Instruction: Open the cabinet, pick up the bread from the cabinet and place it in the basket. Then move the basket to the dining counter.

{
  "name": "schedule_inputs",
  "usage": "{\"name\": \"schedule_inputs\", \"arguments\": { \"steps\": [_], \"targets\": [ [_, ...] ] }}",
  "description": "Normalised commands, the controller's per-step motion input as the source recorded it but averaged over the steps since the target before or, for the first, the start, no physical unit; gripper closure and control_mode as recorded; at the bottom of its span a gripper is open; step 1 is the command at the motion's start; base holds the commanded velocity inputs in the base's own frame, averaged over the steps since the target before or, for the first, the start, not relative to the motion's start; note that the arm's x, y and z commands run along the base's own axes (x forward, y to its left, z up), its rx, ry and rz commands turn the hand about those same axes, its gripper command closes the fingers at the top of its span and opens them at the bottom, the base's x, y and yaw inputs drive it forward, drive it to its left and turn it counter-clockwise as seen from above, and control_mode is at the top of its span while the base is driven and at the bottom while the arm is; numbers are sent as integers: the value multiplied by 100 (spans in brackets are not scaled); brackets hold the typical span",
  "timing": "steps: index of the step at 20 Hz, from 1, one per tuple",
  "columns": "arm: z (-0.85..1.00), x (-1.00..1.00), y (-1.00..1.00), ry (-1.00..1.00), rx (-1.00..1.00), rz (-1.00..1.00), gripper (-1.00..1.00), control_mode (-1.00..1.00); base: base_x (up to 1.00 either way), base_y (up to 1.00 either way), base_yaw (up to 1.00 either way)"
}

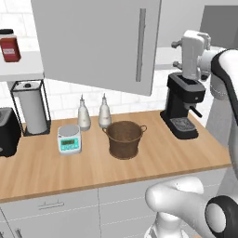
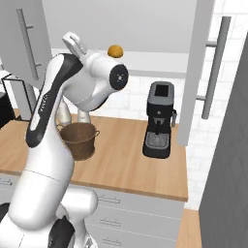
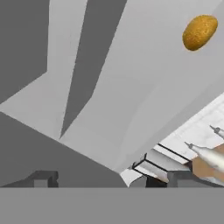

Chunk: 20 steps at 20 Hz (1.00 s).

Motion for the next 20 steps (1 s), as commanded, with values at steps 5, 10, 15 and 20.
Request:
{"name": "schedule_inputs", "arguments": {
  "steps": [5, 10, 15, 20],
  "targets": [
    [0, 42, 94, 12, -9, 44, -100, -100, 0, 0, 0],
    [-1, -11, 100, 4, -17, 42, -100, -100, 0, 0, 0],
    [-9, -93, 100, -10, -30, 39, -100, -100, 0, 0, 0],
    [-30, -99, 100, -25, -40, 28, -100, -100, 0, 0, 0]
  ]
}}
